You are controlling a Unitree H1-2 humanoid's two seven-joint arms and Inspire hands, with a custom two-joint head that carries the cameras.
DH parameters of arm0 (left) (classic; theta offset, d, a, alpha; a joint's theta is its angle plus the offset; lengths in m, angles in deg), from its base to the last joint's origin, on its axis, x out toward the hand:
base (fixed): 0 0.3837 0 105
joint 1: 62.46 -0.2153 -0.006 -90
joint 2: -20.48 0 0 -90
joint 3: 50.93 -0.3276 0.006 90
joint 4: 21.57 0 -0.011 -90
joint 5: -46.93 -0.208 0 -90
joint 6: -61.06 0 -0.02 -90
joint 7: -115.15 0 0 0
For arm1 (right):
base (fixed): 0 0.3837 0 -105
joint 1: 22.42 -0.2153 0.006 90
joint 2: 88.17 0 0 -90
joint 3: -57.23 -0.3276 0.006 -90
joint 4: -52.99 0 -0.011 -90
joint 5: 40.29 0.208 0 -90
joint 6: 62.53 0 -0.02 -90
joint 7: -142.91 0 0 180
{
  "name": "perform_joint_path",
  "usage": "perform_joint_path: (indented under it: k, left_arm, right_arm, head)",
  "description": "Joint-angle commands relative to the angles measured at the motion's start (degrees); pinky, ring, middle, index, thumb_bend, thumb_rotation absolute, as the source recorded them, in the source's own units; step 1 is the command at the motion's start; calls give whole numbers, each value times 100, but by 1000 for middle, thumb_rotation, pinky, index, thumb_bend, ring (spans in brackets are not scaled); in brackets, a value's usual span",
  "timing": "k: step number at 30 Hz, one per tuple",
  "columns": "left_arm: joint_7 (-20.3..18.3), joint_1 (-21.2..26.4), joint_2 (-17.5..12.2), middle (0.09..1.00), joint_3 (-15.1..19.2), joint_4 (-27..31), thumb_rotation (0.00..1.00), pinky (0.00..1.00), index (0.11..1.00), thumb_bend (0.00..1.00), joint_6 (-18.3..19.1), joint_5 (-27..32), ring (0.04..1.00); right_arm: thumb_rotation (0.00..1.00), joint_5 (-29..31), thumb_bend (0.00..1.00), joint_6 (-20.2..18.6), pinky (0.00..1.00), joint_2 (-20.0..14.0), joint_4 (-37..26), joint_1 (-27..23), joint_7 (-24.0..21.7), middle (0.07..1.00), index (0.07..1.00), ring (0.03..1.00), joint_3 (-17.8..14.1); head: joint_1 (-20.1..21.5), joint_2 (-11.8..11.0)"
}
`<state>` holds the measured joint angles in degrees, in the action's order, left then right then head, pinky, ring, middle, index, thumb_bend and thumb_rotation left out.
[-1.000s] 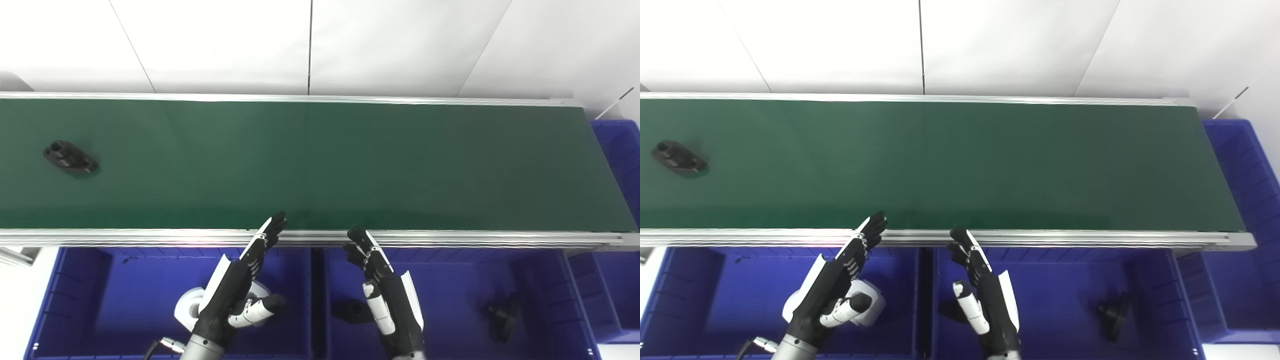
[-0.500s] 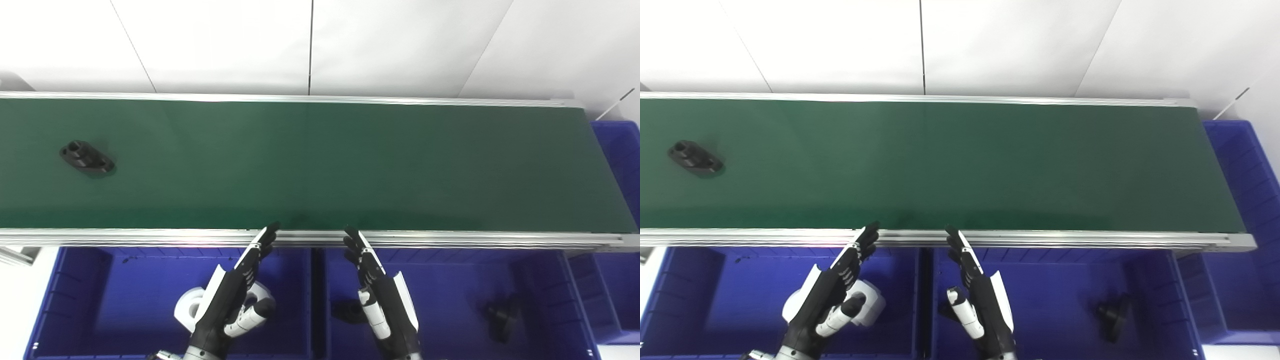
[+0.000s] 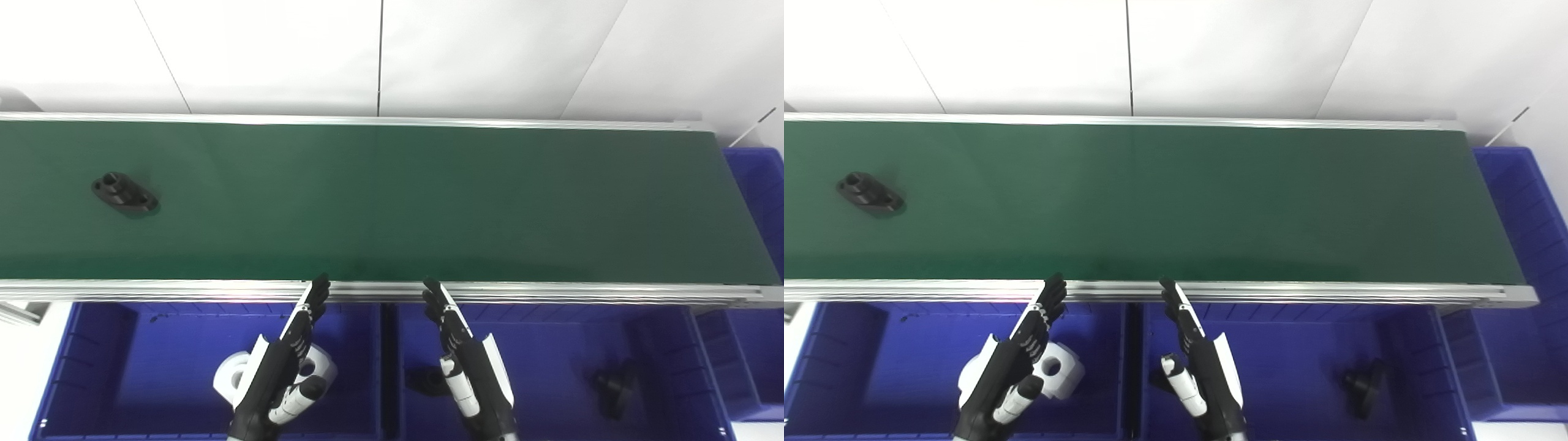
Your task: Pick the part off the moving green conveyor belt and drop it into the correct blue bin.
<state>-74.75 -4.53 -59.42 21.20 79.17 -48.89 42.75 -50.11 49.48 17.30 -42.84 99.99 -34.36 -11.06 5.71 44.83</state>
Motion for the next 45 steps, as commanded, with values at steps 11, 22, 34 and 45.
perform_joint_path:
  k: [11,22,34,45]
  left_arm:
    - [128,72,197,987,-63,-260,832,972,955,817,-323,-133,986]
    - [236,283,366,956,-148,-754,781,903,916,832,-640,-331,948]
    - [453,484,403,941,-281,-1187,747,814,879,840,-694,-421,918]
    - [607,631,297,923,-493,-1257,753,785,869,806,-693,-579,903]
  right_arm:
    - [1000,88,816,484,920,-184,199,-104,1,978,958,957,-50]
    - [1000,367,831,491,930,-431,456,-261,-1,976,971,956,-118]
    - [984,493,828,491,916,-561,847,-449,39,959,962,938,-142]
    - [971,615,844,491,943,-647,761,-445,-34,971,977,946,-207]
  head:
    - [-487,-466]
    - [-894,-936]
    - [-1185,-1497]
    - [-1340,-1534]
